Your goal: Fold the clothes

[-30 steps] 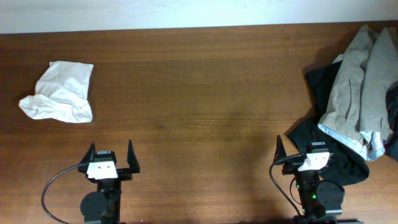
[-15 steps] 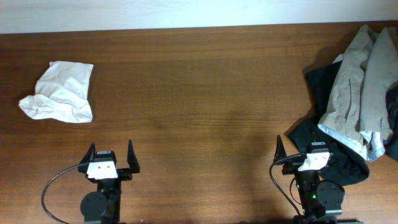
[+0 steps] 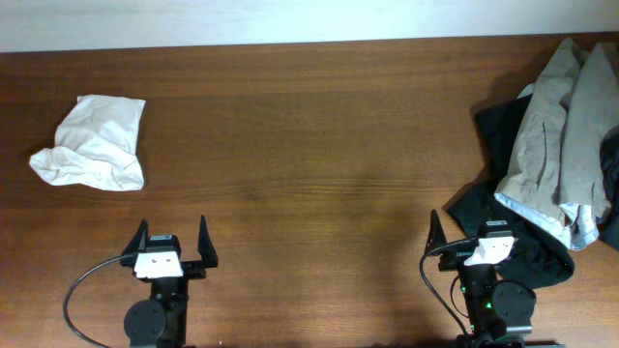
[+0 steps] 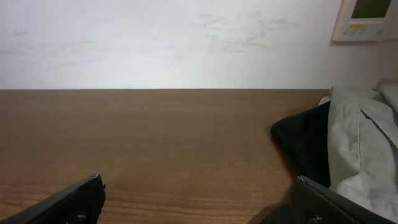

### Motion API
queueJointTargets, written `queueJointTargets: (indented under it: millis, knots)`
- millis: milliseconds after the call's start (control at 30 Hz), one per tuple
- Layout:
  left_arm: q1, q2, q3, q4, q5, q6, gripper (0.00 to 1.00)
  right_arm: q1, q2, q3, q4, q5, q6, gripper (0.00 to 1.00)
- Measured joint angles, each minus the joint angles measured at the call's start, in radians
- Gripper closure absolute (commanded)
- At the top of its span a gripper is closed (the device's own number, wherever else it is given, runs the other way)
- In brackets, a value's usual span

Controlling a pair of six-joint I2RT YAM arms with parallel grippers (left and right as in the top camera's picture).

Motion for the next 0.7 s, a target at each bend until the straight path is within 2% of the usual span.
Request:
queueJointTargets:
  millis: [100,167,267,300,500,600,633,700]
  knots:
    - [0.0,0.038,0.041,-0.043,0.01,0.0,0.01,0.0,0.037,0.031,-0.026,0.016,0.002,0.01]
    - [0.0,0.145,0.13,-0.066,0.01,0.003,0.01,0.0,0.157,0.121,-0.039,0.036,0.005,0.01]
    - [0.0,0.406,0.343,-0.14,0.013,0.004,0.01,0.0,0.434,0.302,-0.063,0.061,0.006,0.01]
    - [0.0,0.528,0.441,-0.165,0.013,0.004,0.01,0.0,0.578,0.401,-0.101,0.069,0.006,0.01]
    - [0.0,1.057,0.872,-0.529,0.017,0.007,0.01,-0.005,1.248,0.995,-0.499,0.146,0.005,0.01]
    - [0.0,1.156,0.936,-0.557,0.017,0.007,0.01,-0.075,1.395,1.07,-0.515,0.245,0.016,0.01]
    - [0.0,1.164,0.937,-0.559,0.018,0.007,0.01,-0.178,1.474,1.073,-0.537,0.295,0.053,0.02]
    - [0.0,1.165,0.937,-0.552,0.017,0.007,0.01,-0.273,1.572,1.074,-0.547,0.328,0.082,0.16]
